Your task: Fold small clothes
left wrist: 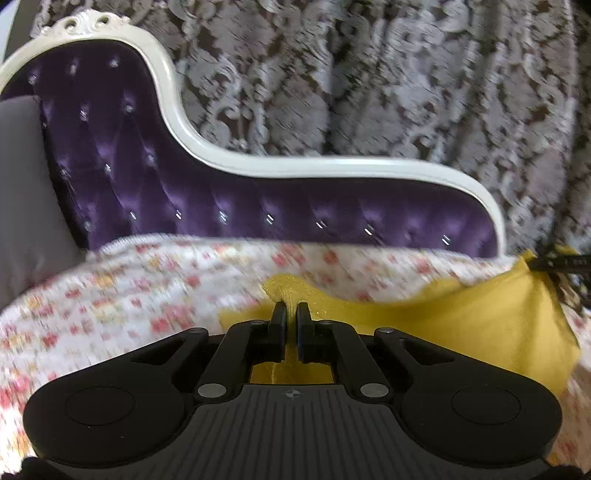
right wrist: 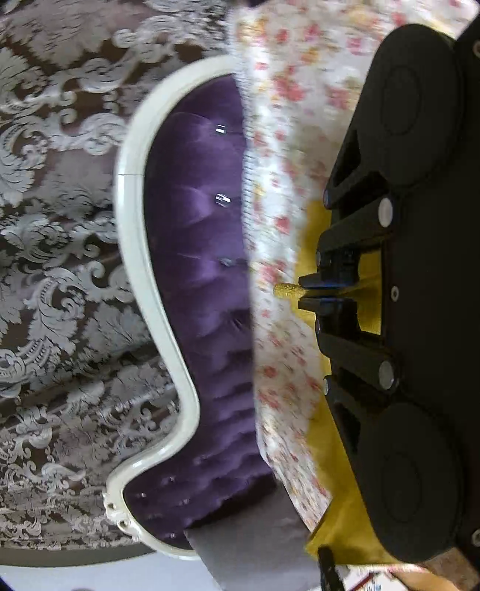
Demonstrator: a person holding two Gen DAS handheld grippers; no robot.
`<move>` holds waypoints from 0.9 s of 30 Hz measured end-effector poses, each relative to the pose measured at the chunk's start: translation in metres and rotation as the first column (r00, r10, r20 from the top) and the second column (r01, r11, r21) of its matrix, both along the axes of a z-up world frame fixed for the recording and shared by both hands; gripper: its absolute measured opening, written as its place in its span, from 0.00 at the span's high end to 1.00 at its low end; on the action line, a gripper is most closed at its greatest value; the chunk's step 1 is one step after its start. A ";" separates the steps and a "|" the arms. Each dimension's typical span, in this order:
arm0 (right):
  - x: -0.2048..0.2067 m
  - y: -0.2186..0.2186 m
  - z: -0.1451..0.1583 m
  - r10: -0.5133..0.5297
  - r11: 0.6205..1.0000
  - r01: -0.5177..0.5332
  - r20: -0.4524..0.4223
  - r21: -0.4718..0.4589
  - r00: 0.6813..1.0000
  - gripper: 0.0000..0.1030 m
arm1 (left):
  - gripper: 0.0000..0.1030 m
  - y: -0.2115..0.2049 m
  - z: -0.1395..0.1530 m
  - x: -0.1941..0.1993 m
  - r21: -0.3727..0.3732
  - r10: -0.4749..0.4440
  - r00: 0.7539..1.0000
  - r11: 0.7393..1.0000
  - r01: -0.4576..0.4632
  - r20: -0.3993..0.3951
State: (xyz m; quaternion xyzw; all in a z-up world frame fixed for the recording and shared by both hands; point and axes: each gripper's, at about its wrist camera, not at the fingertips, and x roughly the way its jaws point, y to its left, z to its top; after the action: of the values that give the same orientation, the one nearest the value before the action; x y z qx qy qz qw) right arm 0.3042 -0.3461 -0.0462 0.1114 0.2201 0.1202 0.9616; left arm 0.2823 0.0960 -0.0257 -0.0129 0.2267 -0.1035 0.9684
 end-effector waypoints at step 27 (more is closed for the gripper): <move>0.047 0.013 -0.033 -0.281 0.954 0.266 -0.098 -0.139 0.955 0.00 | 0.38 0.024 -0.027 0.078 -0.083 0.074 0.977 0.992 -0.092 -0.201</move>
State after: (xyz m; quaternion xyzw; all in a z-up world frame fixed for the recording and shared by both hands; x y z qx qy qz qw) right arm 0.3513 -0.3335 -0.0792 0.0878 0.2652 -0.0349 0.9595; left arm 0.3600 0.1204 -0.0530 -0.0771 0.3158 -0.0713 0.9430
